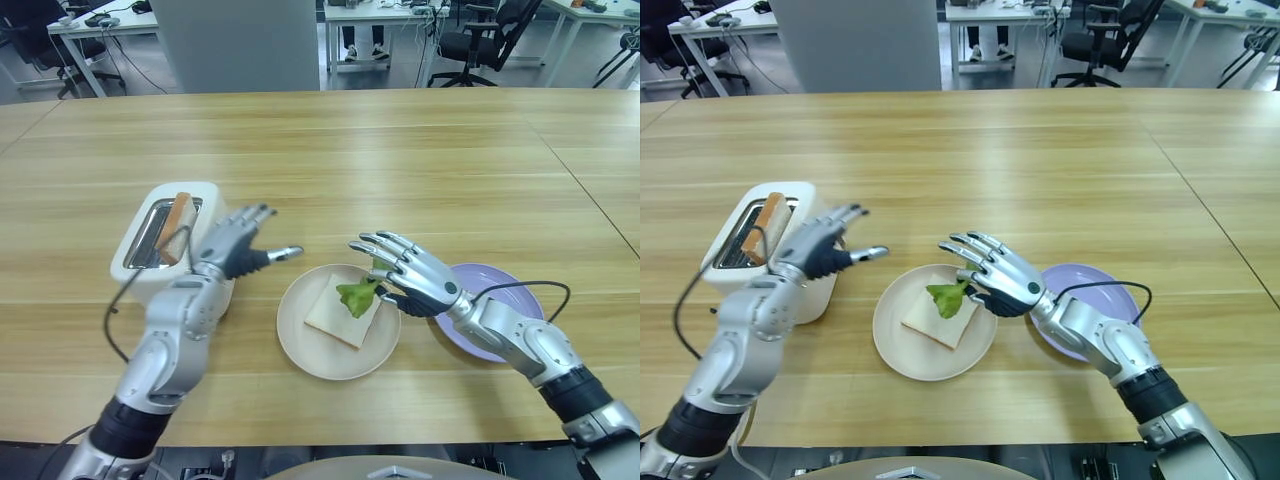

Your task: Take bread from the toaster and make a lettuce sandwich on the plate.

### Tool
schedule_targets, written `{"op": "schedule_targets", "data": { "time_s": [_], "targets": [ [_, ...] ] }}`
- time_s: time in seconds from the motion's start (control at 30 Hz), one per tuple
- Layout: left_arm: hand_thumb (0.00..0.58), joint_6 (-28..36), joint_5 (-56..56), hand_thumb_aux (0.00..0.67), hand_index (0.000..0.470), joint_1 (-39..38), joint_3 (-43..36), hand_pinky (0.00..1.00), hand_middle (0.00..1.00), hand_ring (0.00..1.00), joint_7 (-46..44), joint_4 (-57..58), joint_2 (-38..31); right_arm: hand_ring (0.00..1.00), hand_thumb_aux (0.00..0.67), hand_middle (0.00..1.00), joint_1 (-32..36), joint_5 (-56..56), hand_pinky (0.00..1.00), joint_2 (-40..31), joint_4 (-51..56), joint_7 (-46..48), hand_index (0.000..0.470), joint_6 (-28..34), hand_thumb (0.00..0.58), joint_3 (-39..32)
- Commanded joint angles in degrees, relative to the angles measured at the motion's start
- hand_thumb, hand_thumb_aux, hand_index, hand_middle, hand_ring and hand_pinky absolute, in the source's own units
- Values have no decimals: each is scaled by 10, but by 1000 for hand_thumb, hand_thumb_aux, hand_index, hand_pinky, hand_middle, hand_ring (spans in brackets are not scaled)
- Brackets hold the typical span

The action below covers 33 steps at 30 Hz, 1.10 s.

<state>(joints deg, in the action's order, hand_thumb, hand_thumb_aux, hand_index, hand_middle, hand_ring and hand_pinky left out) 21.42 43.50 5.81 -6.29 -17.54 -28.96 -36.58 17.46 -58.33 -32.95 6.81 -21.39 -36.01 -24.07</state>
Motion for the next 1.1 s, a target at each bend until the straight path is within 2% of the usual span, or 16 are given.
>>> {"op": "schedule_targets", "data": {
  "time_s": [0.03,0.3,0.63,0.67,0.7,0.73,0.77,1.1],
  "targets": [
    [0,19,-11,0,0,-4,62,0,0,0,-17,-66,6,0,670,0,30,-29,0,25,38,-12,460,5,580,-27],
    [0,23,-3,0,0,-7,122,0,0,0,-30,-99,7,0,670,0,96,-69,0,83,136,-66,460,28,580,-76],
    [0,34,75,0,0,-43,127,0,0,0,-45,-4,-43,0,670,0,126,-86,0,110,267,-121,460,32,580,-143],
    [0,36,81,0,0,-48,124,0,0,0,-50,3,-46,0,473,0,126,-86,0,108,273,-122,325,31,530,-148],
    [0,39,88,0,0,-54,123,0,0,0,-55,9,-48,0,473,0,125,-85,0,106,278,-121,325,30,530,-152],
    [0,41,97,0,0,-60,121,0,0,0,-61,16,-52,0,116,0,123,-82,0,103,281,-118,79,27,183,-155],
    [0,41,103,0,0,-64,120,0,0,0,-65,21,-56,0,0,0,120,-77,0,99,282,-113,0,22,0,-157],
    [0,59,141,0,0,-69,149,0,0,0,-79,45,-84,0,0,0,78,-25,0,40,197,-62,0,-2,0,-138]
  ]
}}
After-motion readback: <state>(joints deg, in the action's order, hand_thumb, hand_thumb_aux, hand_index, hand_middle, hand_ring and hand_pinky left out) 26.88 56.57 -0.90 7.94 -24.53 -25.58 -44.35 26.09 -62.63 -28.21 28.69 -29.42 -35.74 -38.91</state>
